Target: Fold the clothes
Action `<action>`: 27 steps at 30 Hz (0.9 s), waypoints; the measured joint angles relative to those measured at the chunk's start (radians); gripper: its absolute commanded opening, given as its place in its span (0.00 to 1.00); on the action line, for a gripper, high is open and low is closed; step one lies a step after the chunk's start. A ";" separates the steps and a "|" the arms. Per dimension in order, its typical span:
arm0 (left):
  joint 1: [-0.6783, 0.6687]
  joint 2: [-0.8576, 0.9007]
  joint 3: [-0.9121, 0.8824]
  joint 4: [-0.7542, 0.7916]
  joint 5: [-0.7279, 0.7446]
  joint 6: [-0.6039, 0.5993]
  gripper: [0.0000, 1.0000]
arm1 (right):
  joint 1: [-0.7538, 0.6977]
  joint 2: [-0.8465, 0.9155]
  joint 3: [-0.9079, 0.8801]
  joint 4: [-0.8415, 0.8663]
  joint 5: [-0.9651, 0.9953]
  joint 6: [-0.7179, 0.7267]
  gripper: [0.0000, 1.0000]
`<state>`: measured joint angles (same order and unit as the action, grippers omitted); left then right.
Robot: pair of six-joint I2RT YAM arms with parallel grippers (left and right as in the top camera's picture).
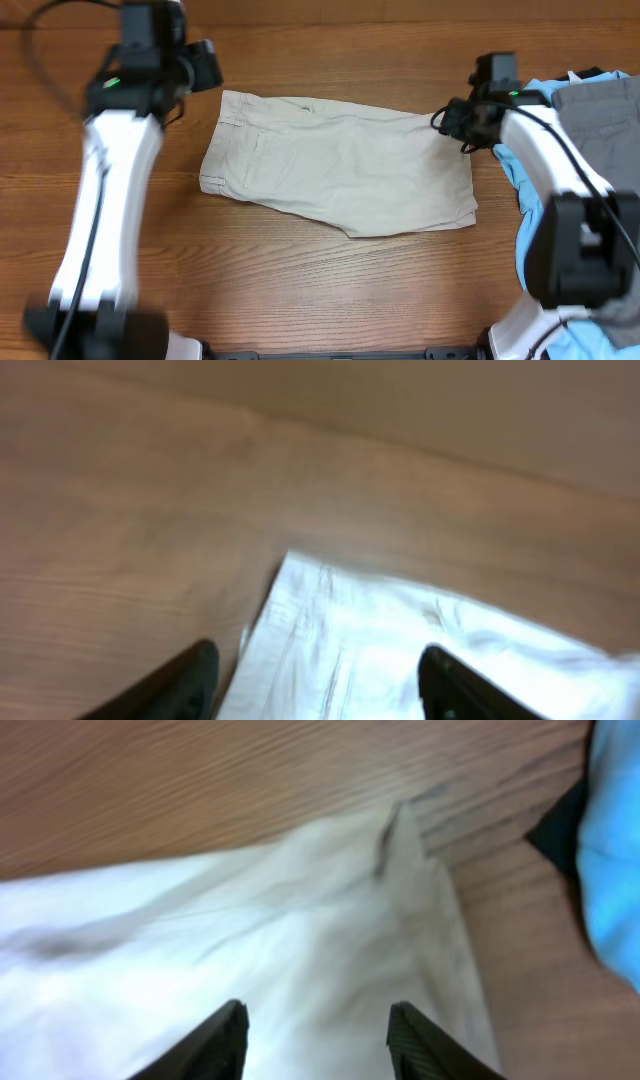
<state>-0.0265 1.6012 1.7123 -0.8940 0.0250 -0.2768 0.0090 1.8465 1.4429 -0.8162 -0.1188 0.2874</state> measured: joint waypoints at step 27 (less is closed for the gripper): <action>0.016 0.307 -0.085 -0.255 0.114 0.101 0.97 | 0.428 -0.032 -0.204 0.134 -0.236 0.153 0.04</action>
<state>-0.0105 1.9079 1.6272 -1.1488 0.1394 -0.1757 0.4370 1.8149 1.2388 -0.6819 -0.3546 0.4408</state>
